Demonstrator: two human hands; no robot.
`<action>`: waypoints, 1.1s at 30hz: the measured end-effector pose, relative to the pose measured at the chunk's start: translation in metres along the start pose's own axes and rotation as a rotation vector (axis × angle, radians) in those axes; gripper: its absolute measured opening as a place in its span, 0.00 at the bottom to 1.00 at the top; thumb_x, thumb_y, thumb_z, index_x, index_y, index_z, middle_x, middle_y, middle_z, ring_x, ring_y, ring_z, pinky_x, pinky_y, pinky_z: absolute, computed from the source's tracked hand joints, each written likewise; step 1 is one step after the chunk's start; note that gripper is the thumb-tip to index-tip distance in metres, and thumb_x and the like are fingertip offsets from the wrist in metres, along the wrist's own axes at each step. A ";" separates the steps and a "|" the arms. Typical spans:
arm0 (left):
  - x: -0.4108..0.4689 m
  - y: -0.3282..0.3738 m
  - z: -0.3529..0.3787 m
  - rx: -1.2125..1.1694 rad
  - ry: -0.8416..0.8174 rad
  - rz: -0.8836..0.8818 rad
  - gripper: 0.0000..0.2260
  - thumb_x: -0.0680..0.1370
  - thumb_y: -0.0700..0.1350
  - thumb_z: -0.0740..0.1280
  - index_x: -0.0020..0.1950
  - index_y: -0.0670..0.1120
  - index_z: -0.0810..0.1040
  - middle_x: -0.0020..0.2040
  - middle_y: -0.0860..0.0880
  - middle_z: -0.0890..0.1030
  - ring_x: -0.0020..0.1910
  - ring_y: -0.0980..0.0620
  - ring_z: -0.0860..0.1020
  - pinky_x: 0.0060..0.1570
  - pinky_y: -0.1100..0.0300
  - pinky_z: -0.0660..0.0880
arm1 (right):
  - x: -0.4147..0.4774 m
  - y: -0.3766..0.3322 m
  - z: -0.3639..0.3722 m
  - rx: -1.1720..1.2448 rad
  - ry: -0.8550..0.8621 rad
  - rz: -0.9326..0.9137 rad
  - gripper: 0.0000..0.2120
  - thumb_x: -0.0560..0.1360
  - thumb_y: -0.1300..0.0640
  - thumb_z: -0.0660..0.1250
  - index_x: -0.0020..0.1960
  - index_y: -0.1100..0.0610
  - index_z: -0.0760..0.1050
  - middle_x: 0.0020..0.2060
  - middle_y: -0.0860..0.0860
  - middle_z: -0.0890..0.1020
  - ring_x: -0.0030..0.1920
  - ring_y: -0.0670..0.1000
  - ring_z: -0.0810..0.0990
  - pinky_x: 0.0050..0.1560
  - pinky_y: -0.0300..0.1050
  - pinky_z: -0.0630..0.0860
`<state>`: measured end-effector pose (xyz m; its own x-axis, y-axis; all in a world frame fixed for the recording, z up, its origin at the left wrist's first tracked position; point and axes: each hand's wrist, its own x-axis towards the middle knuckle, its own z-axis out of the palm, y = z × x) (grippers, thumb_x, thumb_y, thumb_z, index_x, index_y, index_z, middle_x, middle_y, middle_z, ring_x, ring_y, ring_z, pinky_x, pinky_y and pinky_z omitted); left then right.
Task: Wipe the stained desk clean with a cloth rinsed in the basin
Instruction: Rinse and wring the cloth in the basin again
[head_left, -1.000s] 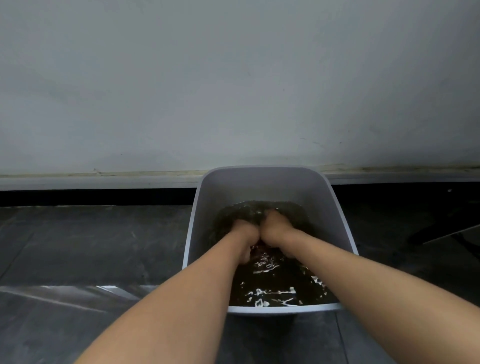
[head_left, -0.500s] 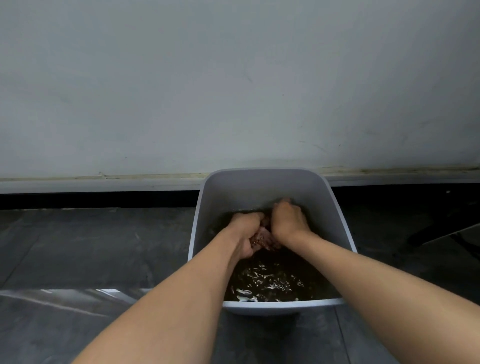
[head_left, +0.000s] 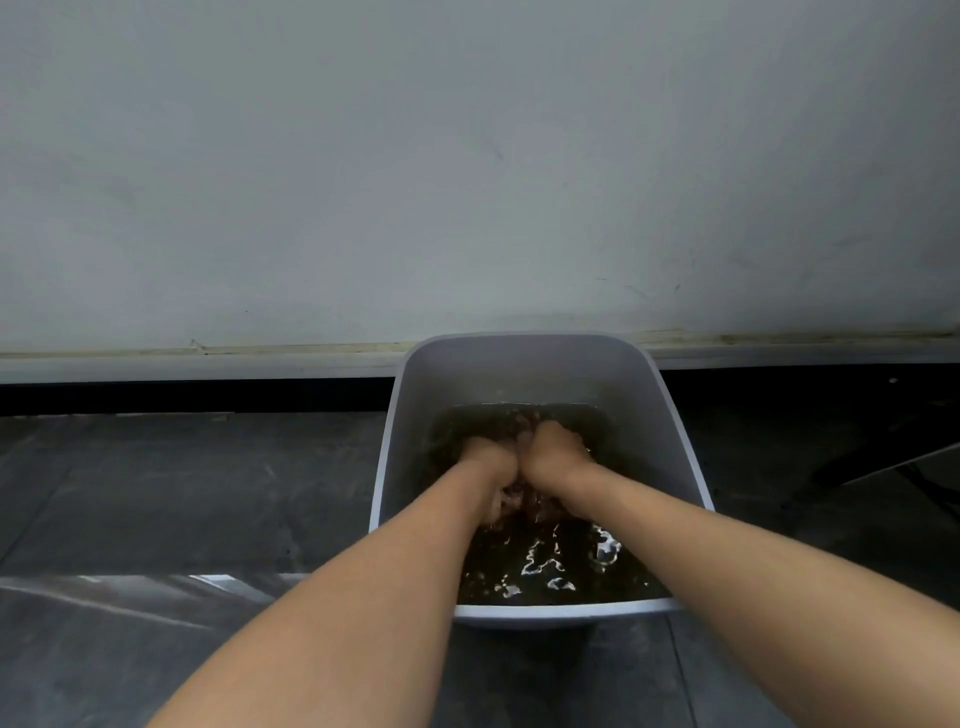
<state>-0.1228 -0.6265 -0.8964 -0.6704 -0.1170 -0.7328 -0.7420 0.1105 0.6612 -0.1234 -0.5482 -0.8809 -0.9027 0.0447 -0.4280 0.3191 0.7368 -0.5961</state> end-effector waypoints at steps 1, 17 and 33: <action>0.002 0.002 -0.004 -0.117 0.015 -0.021 0.12 0.84 0.46 0.61 0.59 0.37 0.76 0.36 0.42 0.76 0.31 0.47 0.75 0.20 0.63 0.69 | -0.005 -0.005 0.001 0.035 0.043 -0.019 0.19 0.84 0.53 0.54 0.58 0.64 0.79 0.56 0.63 0.82 0.57 0.62 0.81 0.54 0.48 0.76; -0.024 0.026 -0.020 -0.148 -0.099 0.204 0.17 0.83 0.52 0.55 0.50 0.46 0.80 0.42 0.46 0.86 0.45 0.47 0.83 0.40 0.57 0.78 | -0.004 0.001 -0.034 0.476 0.078 -0.018 0.07 0.77 0.63 0.62 0.49 0.59 0.79 0.42 0.55 0.82 0.41 0.51 0.81 0.39 0.40 0.79; 0.010 0.003 -0.005 0.023 0.000 0.076 0.12 0.82 0.34 0.58 0.64 0.40 0.75 0.45 0.42 0.81 0.33 0.50 0.76 0.19 0.67 0.65 | 0.011 0.016 -0.027 0.170 0.129 0.057 0.16 0.80 0.60 0.64 0.64 0.58 0.63 0.58 0.57 0.75 0.56 0.63 0.78 0.42 0.54 0.82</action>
<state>-0.1322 -0.6324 -0.9010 -0.7248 -0.1069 -0.6806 -0.6887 0.1417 0.7111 -0.1361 -0.5179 -0.8766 -0.9077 0.1769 -0.3806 0.4050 0.6071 -0.6837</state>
